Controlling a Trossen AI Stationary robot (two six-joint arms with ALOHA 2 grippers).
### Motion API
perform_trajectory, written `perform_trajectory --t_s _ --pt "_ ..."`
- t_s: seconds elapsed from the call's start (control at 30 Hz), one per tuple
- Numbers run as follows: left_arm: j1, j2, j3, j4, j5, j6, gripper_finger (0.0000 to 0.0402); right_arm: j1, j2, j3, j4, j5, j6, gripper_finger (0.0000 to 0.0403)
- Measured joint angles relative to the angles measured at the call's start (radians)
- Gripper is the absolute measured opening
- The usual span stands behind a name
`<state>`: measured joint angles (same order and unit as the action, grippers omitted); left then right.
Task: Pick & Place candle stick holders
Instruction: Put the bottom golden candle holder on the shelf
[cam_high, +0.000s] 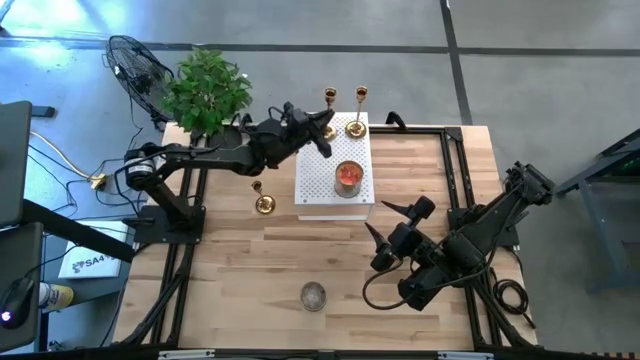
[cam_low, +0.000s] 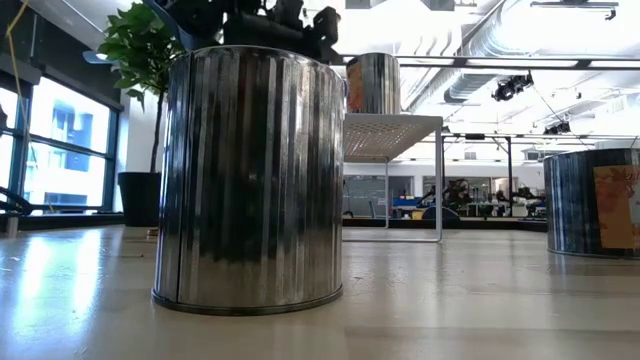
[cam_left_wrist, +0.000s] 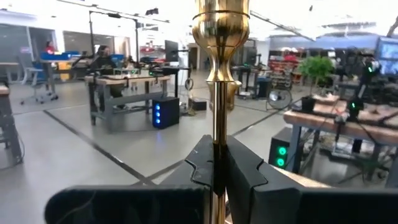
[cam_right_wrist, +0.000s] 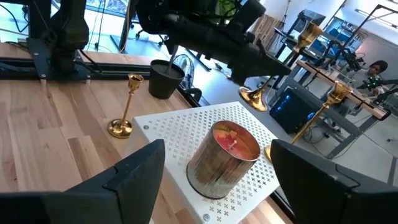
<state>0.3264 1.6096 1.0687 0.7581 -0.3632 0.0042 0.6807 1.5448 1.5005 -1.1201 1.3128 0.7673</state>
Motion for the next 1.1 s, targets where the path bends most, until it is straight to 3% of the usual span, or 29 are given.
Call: perform_trajectory --t_s 0.23,0.6,1.1 --pt "-0.022 0.007 0.0 0.011 -0.119 0.001 0.001 0.0 0.0 0.0 -0.021 -0.009 0.0 0.0287" --pt "-0.028 0.118 0.0 0.11 -0.196 0.005 0.001 0.0 0.0 0.0 -0.033 -0.046 0.001 0.0287" --pt "-0.034 0.127 0.0 0.127 -0.248 0.019 0.001 0.0 0.001 -0.01 -0.061 -0.052 0.044 0.0287"
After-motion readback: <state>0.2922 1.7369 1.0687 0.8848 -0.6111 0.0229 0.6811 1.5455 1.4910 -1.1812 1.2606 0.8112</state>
